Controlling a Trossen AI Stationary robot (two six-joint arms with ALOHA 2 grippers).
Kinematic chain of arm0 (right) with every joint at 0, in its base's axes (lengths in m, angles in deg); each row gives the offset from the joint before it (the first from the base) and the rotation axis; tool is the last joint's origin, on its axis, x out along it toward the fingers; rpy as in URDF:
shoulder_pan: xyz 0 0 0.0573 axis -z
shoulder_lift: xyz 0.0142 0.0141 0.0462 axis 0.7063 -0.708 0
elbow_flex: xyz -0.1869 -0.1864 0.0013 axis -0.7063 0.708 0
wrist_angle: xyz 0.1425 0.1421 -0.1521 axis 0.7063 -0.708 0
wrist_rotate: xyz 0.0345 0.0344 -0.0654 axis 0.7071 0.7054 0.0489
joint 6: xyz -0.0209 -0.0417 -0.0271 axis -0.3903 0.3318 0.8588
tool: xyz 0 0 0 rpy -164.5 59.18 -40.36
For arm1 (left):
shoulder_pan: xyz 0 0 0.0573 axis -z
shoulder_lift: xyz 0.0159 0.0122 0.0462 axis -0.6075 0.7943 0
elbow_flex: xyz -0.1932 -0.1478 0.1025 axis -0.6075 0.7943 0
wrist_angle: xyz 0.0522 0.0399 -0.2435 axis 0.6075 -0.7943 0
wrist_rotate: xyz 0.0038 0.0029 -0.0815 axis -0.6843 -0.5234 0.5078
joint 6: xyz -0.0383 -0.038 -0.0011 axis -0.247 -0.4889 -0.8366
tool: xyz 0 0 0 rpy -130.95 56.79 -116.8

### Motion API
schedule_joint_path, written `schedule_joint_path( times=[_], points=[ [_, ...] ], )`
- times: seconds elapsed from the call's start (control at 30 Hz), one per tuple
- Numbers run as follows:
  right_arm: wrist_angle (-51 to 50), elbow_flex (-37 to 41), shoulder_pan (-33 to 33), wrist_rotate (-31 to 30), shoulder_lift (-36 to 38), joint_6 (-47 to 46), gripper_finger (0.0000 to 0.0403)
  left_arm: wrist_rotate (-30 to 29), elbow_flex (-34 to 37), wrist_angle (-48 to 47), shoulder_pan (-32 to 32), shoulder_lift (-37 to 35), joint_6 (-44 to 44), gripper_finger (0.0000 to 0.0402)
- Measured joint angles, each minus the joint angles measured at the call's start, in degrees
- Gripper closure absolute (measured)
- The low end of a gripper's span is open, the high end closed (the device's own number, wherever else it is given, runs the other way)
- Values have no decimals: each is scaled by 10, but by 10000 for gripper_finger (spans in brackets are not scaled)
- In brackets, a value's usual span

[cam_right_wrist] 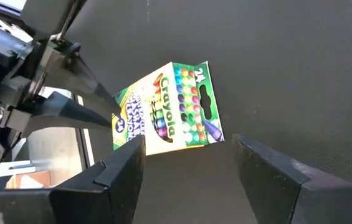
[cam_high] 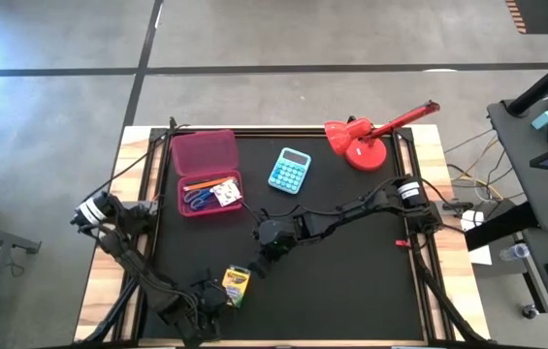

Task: Pack school essentials
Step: Put the crayon box into the red supply box

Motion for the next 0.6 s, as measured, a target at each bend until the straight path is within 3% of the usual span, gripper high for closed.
schedule_joint_path(
  times=[0.4, 0.6],
  points=[
    [-1, 0, 0, 0, 0, -2, 174, 41, -10, -5, 19, 7, -15, 311],
    [-2, 0, 3, 1, 0, 3, 174, 31, -27, -10, 22, 8, -5, 311]
  ],
)
